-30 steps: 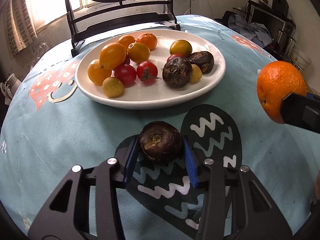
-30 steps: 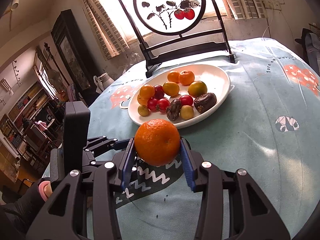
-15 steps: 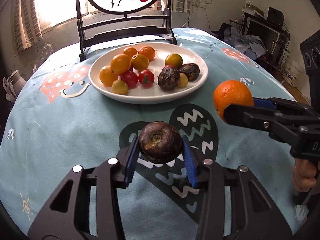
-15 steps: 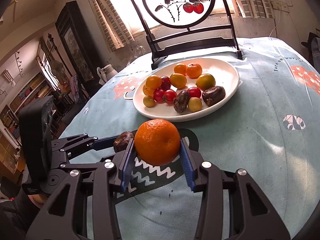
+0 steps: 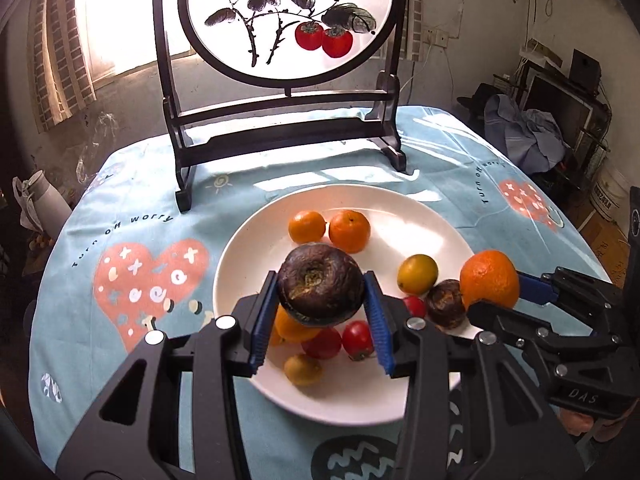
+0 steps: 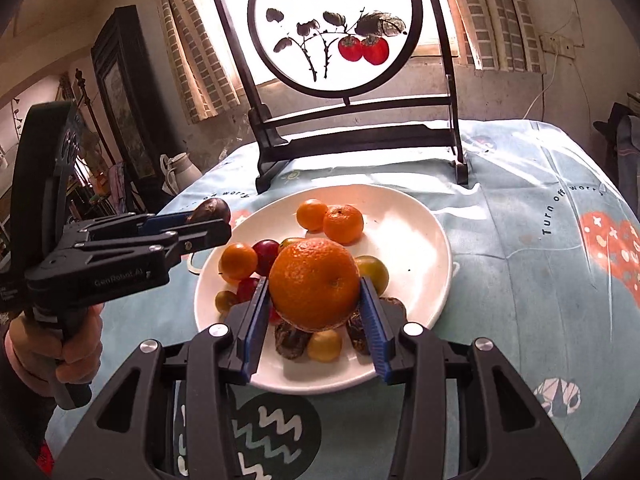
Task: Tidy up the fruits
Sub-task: 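Place the tangerine and dark fruit on the white plate, opening both grippers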
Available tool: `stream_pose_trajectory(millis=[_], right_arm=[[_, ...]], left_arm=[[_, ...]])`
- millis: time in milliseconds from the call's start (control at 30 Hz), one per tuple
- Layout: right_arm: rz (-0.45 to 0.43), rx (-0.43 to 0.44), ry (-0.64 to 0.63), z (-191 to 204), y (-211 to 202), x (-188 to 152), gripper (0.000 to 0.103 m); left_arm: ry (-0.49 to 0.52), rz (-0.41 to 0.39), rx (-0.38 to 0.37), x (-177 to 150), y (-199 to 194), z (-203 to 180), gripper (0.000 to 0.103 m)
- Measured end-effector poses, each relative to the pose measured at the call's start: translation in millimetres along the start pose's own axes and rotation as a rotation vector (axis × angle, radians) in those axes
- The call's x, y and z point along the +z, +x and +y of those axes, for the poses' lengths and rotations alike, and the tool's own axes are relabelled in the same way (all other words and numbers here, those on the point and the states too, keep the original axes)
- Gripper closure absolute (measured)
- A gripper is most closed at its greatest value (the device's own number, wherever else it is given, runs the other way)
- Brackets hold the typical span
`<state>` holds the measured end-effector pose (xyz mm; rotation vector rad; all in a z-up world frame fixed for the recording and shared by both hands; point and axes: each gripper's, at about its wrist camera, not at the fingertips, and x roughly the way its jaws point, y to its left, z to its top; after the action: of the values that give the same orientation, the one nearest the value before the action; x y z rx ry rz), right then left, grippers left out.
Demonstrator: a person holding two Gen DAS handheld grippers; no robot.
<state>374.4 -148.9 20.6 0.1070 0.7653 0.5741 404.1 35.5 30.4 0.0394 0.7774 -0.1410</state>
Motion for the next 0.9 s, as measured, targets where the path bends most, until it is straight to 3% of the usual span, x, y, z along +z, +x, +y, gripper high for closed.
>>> stream_pose_trajectory(millis=[200, 533, 600, 633, 667, 900], right_arm=[[0.040, 0.013, -0.029, -7, 33, 8, 0.059], [0.063, 0.031, -0.057, -4, 57, 16, 0.058], [0.072, 0.033, -0.055, -3, 56, 15, 0.057], [0.077, 0.041, -0.050, -2, 54, 15, 0.052], [0.073, 0.046, -0.045, -2, 50, 15, 0.052], [0.027, 0.086, -0.060, 16, -11, -2, 0.046]], left_arm=[[-0.021, 0.045, 0.034, 18, 38, 11, 0.060], [-0.039, 0.097, 0.069, 24, 69, 23, 0.059], [-0.041, 0.092, 0.099, 22, 66, 23, 0.043], [-0.040, 0.072, 0.132, 21, 60, 23, 0.023], [-0.036, 0.043, 0.162, 20, 52, 22, 0.018], [0.012, -0.041, 0.219, -8, -20, 8, 0.010]])
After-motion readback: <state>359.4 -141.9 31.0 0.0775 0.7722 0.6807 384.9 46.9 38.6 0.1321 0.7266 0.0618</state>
